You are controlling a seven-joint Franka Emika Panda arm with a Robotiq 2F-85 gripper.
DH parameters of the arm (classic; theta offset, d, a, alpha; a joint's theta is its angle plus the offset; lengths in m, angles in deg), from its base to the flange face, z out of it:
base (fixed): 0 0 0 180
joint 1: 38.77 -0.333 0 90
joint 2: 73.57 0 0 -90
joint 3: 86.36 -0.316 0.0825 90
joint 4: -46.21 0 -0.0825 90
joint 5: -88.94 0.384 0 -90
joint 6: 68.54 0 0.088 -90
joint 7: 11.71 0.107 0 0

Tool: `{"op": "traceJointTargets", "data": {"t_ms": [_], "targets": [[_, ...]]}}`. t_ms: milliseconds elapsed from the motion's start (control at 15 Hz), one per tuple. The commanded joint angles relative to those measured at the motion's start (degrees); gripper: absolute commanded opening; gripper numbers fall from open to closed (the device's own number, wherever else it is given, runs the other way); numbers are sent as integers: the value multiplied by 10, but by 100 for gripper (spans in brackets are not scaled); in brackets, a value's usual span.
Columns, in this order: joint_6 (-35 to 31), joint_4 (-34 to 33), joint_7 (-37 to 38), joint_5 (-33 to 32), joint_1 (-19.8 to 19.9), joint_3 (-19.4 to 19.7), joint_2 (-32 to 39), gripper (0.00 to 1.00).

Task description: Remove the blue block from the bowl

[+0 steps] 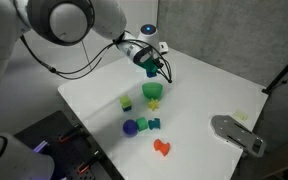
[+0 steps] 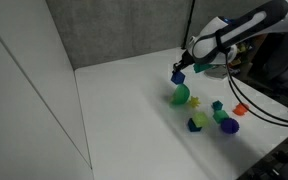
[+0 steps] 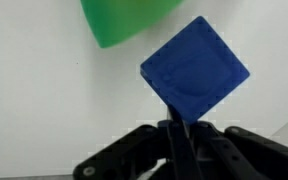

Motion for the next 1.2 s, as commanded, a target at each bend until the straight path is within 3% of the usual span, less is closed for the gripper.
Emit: {"op": "traceJointTargets", "data": {"t_ms": [0,200,400,1133], "targets": [[-69,66,4,19,30,-36,-31,4],[-78,92,20,8,33,-30,-43,4],[-73,112,37,1,24,3,-61,4],[-51,206,135,-56,-67,222,-120,4]]}}
